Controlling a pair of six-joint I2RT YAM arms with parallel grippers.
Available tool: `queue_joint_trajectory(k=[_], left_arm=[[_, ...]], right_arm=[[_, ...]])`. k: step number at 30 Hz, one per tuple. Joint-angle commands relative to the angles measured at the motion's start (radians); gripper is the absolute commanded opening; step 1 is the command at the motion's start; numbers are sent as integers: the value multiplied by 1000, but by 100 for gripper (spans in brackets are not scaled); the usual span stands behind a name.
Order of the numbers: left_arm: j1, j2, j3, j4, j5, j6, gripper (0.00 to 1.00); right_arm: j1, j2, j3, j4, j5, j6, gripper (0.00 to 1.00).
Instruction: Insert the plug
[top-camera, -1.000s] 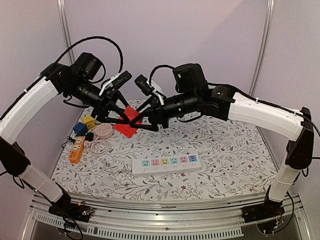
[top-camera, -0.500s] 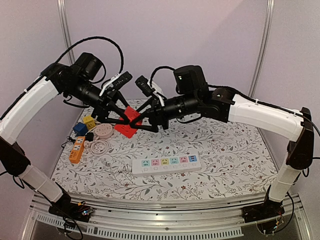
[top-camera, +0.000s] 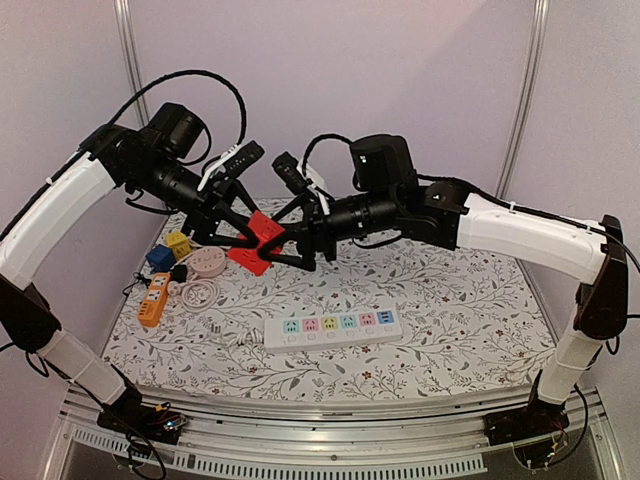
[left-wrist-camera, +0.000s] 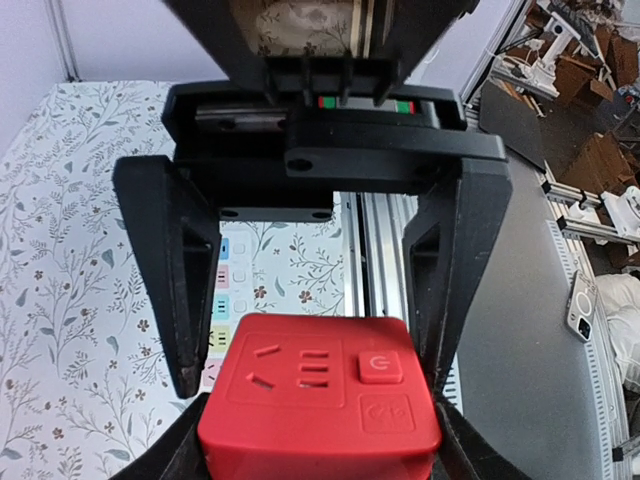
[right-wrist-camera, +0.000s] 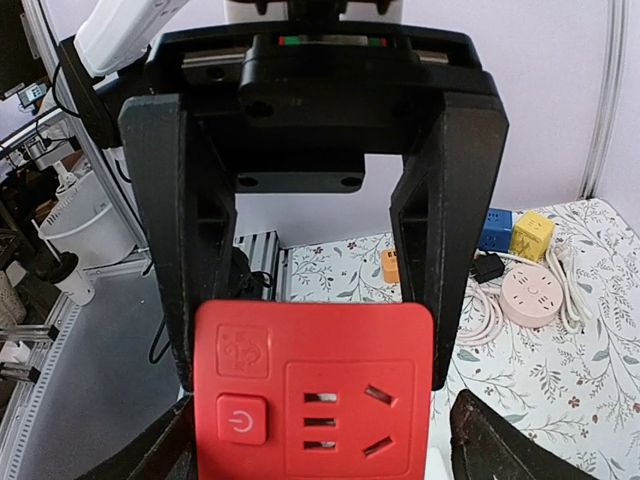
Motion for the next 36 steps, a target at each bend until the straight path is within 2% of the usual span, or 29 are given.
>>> queue_joint_trajectory(k=[1, 4, 6, 12, 13, 14, 15, 16, 19, 22, 25, 27, 31, 33, 36], left_arm=[[-14, -1, 22, -3, 28, 18, 0], [-14, 1, 20, -3, 30, 20, 0], [-14, 1, 20, -3, 40, 20, 0], [-14, -1, -6, -2, 42, 27, 0], [-14, -4, -9, 0, 36, 27, 0], [-13, -4, -13, 4, 22, 14, 12], [-10, -8, -17, 8, 2, -2, 51], [-7, -13, -22, 16, -28, -23, 95], [29, -39, -60, 44, -108, -55, 99], [111, -72, -129, 64, -120, -49, 99], [211, -105, -223, 106, -111, -57, 100], [266, -124, -292, 133, -116, -54, 99], [353, -139, -423, 168, -144, -22, 100], [389, -138, -487, 188, -153, -13, 100], [427, -136, -532, 215, -170, -7, 100]], right_arm=[[-4, -13, -26, 11, 5, -11, 82], [-4, -12, -26, 11, 0, -10, 69], [-3, -10, -23, 11, -1, -9, 55], [-6, -13, -15, 21, -4, 7, 2], [-8, -18, -20, 20, 2, 5, 0], [-13, -22, -28, 19, 8, 2, 0], [-21, -35, -41, 14, 11, 1, 0], [-39, -48, -54, 5, 14, 1, 0], [-101, -94, -104, -84, 8, -38, 0], [-185, -126, -141, -280, -83, -263, 0], [-256, -103, -129, -532, -57, -528, 0], [-286, -83, -141, -611, 0, -702, 0], [-306, -60, -232, -644, 28, -911, 0], [-316, -53, -266, -636, -9, -977, 0], [-318, -14, -272, -630, 16, -1022, 0]])
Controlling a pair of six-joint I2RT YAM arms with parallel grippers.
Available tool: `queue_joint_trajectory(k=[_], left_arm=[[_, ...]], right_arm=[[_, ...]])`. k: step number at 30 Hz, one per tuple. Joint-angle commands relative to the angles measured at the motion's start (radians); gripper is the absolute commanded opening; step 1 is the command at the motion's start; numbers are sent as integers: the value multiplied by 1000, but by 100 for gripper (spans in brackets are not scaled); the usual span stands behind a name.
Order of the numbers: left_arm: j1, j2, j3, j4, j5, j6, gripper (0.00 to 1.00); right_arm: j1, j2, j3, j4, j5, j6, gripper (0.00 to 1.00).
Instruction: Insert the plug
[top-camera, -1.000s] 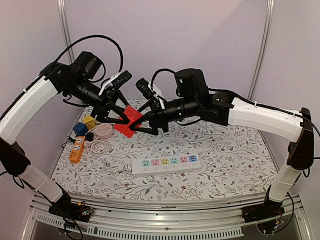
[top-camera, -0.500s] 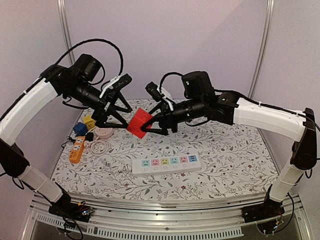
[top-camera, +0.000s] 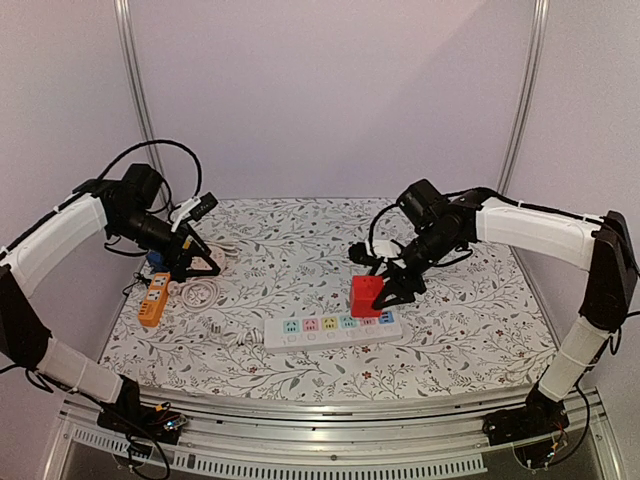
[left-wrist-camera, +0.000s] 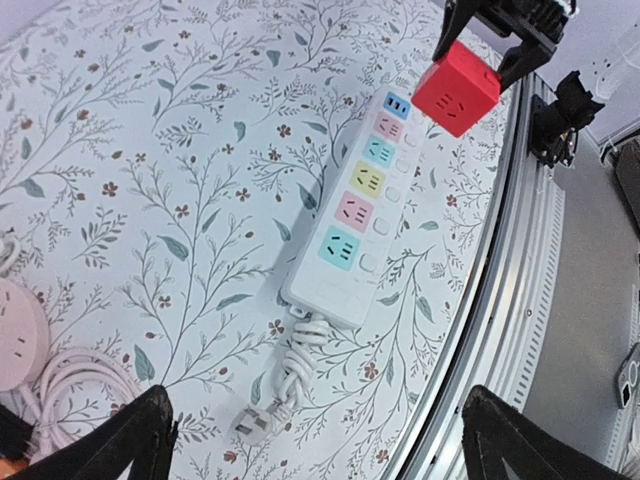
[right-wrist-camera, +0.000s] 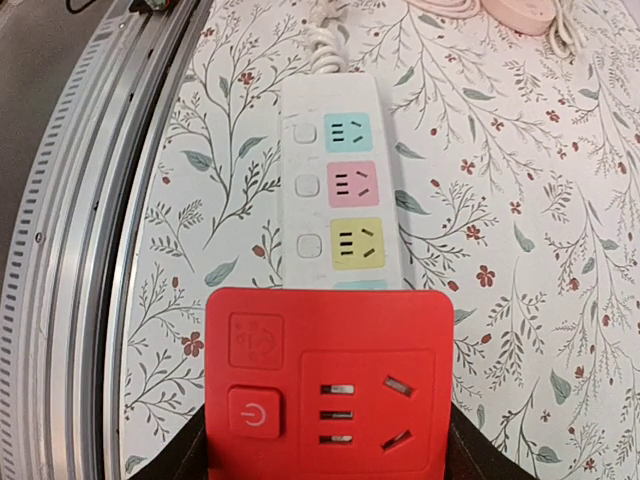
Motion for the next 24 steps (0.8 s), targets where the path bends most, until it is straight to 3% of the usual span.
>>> queue_joint_trajectory(k=[1, 24], left_arm=[[49, -9, -55, 66, -42, 22, 100], [61, 6, -64, 81, -57, 19, 99]], right_arm=[[-1, 62, -7, -38, 15, -204, 0], [-41, 137, -37, 59, 25, -292, 0]])
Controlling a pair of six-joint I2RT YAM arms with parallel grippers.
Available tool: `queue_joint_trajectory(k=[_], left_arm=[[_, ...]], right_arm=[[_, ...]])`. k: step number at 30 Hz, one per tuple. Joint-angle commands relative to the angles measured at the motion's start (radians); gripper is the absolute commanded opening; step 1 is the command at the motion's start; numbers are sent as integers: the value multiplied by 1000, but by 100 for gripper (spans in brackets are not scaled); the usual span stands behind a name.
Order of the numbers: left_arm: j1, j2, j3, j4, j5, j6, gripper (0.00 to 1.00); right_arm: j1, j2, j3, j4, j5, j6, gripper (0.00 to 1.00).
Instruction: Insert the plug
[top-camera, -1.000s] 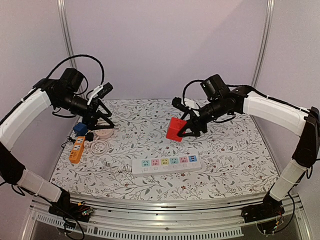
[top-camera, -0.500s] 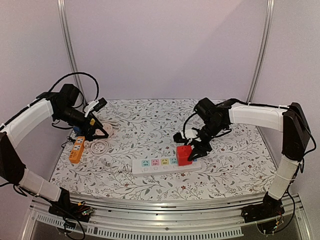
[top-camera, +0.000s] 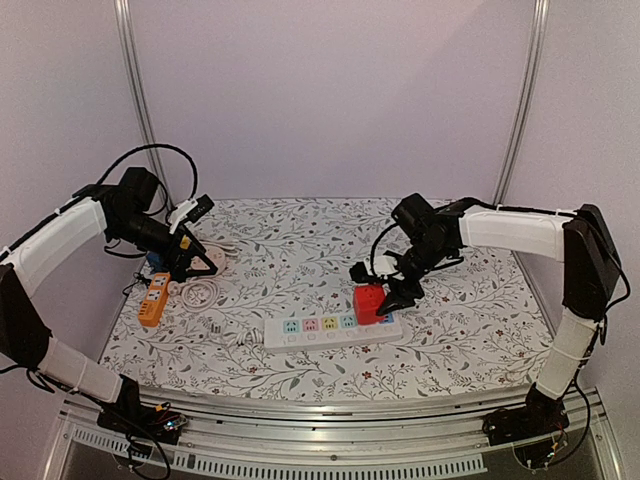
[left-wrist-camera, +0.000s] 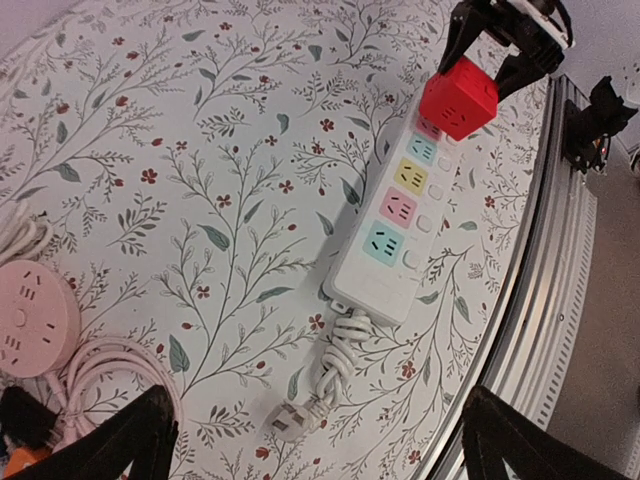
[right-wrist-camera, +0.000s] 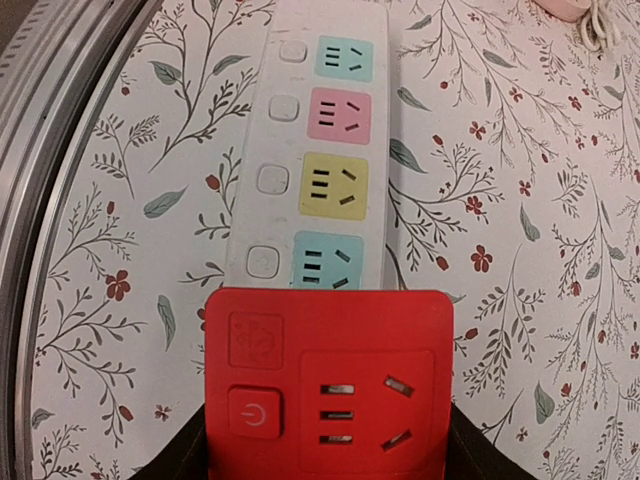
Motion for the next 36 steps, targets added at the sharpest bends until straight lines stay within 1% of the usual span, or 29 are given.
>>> queue_joint_trajectory(k=[1, 13, 20, 28, 36], left_arm=[[12, 7, -8, 13, -4, 11, 99], [15, 12, -11, 16, 1, 19, 100], [16, 25, 0, 15, -5, 10, 99], [17, 23, -6, 19, -6, 18, 99], [17, 24, -3, 19, -10, 16, 100]], right_arm=[[-7, 19, -11, 19, -26, -26, 0], [-8, 7, -49, 17, -37, -24, 0], [-7, 51, -31, 23, -31, -17, 0], [-6, 70, -52, 9, 37, -29, 0], [36, 126, -40, 0, 173, -12, 0]])
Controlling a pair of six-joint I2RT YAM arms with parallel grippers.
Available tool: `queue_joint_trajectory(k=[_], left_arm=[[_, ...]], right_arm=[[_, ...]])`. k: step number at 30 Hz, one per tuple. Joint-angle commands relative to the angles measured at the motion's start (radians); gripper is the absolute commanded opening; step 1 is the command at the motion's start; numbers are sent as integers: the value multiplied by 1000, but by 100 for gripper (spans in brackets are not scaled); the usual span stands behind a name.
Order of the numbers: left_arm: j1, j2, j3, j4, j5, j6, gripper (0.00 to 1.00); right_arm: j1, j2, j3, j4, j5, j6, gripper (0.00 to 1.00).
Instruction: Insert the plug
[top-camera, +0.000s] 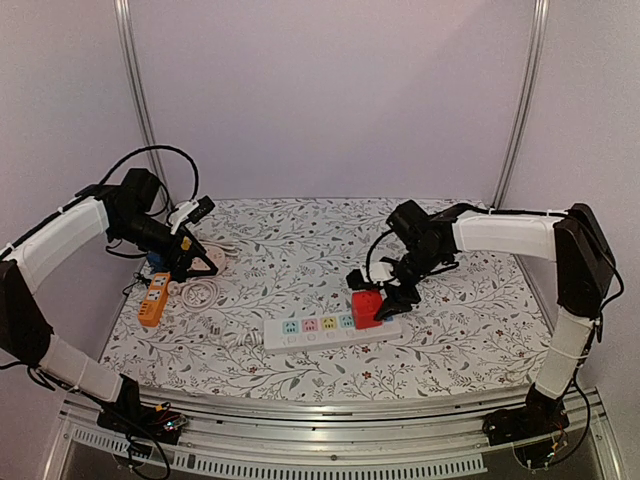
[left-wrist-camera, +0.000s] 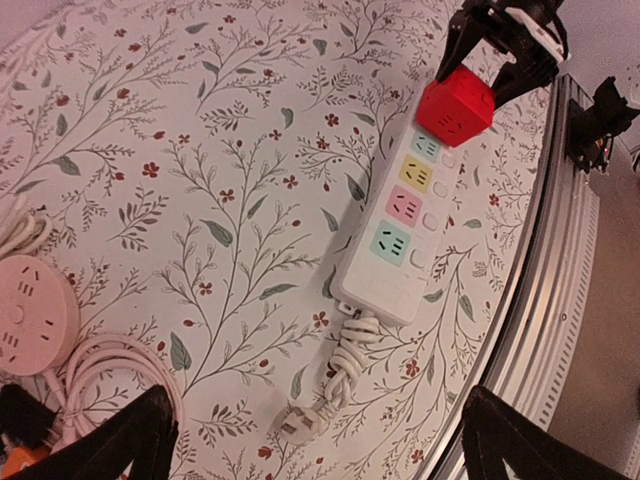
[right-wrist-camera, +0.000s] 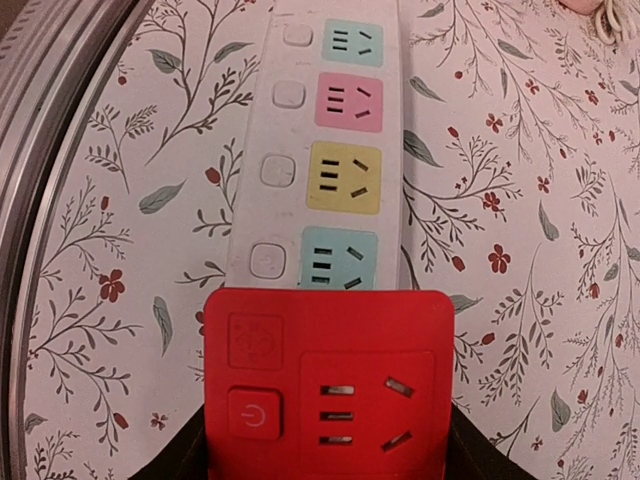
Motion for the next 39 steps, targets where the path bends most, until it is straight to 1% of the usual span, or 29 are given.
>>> queue_joint_trajectory(k=[1, 8, 17, 21, 24, 27, 28, 30, 31, 32, 34, 36, 37, 38, 39], left_arm=[[13, 5, -4, 14, -7, 13, 100], [14, 4, -5, 15, -7, 16, 99], [14, 4, -5, 16, -11, 16, 99], [14, 0, -6, 15, -12, 16, 99], [14, -1, -6, 16, -12, 20, 99], [14, 4, -4, 14, -9, 20, 100], [14, 5, -2, 14, -9, 20, 100], [14, 7, -2, 11, -9, 20, 100], [14, 6, -2, 10, -9, 20, 100], [14, 5, -2, 10, -8, 22, 100], [14, 3, -2, 8, -7, 24, 100], [14, 1, -1, 7, -7, 26, 100], [14, -1, -1, 6, -7, 28, 100], [14, -3, -2, 3, -8, 28, 100], [14, -6, -2, 2, -8, 30, 100]], right_arm=[[27, 97, -26, -29, 170, -4, 0], [39, 98, -58, -25, 219, 11, 0], [45, 106, -55, -38, 226, 8, 0], [63, 138, -55, -78, 315, -12, 1], [65, 160, -64, -87, 325, -8, 1], [68, 162, -55, -86, 319, 6, 3], [69, 159, -51, -86, 314, 14, 5], [68, 147, -40, -85, 309, 19, 23], [68, 142, -31, -85, 308, 23, 36], [68, 135, -21, -85, 300, 33, 45], [69, 119, 4, -84, 270, 54, 58], [70, 100, 25, -73, 239, 77, 75], [72, 84, 32, -57, 231, 93, 89], [73, 74, 35, -38, 226, 117, 98], [73, 60, 35, -14, 221, 132, 99]])
